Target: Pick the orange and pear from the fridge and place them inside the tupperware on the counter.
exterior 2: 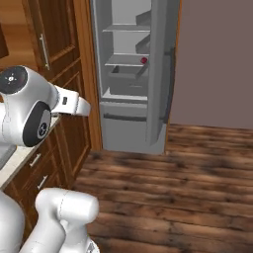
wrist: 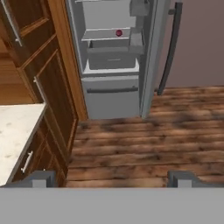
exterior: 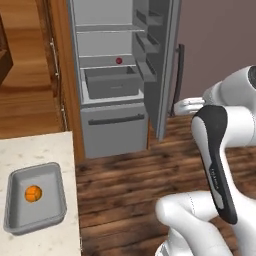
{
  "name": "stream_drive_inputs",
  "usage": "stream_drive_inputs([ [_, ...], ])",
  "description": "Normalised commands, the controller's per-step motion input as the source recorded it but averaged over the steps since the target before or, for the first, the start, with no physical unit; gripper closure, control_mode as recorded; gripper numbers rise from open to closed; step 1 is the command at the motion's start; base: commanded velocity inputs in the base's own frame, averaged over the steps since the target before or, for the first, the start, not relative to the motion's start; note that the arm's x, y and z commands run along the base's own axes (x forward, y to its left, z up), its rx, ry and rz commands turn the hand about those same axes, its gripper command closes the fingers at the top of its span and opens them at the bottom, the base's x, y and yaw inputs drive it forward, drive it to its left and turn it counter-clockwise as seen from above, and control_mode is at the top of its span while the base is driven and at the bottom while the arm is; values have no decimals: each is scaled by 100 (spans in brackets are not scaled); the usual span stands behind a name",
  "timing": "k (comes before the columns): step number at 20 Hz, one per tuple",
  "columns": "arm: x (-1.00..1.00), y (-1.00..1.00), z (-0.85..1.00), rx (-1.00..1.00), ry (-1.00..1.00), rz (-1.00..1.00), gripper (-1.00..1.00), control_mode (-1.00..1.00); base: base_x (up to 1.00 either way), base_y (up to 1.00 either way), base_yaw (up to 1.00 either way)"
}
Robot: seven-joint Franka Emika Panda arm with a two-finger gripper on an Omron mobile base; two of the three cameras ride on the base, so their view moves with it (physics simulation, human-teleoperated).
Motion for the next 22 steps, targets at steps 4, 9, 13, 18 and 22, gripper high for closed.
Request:
stream_drive_inputs([
  [4,0,0,0,0,0,0,-100,100,100,2,-15],
  [9,0,0,0,0,0,0,-100,100,100,8,-11],
  [13,0,0,0,0,0,0,-100,100,100,19,-11],
  [18,0,0,0,0,0,0,-100,100,100,31,-11],
  [22,0,0,0,0,0,0,-100,100,100,39,-11],
])
